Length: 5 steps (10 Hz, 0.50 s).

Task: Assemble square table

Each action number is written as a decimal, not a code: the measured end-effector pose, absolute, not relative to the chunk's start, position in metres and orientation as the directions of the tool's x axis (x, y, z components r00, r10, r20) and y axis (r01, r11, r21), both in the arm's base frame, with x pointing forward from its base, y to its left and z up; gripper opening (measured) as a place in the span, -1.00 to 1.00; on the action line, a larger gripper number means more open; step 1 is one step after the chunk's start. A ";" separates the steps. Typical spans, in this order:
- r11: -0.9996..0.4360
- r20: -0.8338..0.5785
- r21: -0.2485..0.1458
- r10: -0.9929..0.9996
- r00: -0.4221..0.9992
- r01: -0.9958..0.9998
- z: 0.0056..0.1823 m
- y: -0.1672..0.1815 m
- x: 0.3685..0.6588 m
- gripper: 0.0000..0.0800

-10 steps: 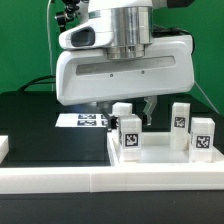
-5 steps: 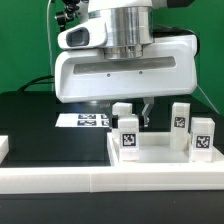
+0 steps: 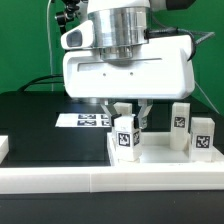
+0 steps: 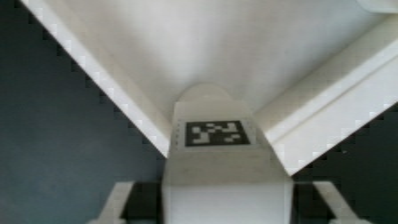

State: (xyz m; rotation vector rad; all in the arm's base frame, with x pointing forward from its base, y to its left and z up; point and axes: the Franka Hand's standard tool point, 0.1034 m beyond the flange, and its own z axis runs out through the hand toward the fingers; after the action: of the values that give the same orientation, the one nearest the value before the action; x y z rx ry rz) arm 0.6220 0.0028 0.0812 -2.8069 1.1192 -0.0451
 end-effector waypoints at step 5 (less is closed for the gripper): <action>-0.379 -0.078 -0.101 -0.919 0.387 -0.920 0.080 0.008 0.621 -0.27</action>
Offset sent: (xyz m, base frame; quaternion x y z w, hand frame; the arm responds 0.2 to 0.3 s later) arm -0.0036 -0.0001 0.0037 -0.0361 -0.0168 0.2124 0.9764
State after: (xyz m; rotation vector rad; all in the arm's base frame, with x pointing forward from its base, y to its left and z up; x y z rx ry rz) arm 0.6211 0.0081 0.0804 -2.5078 1.6712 0.0130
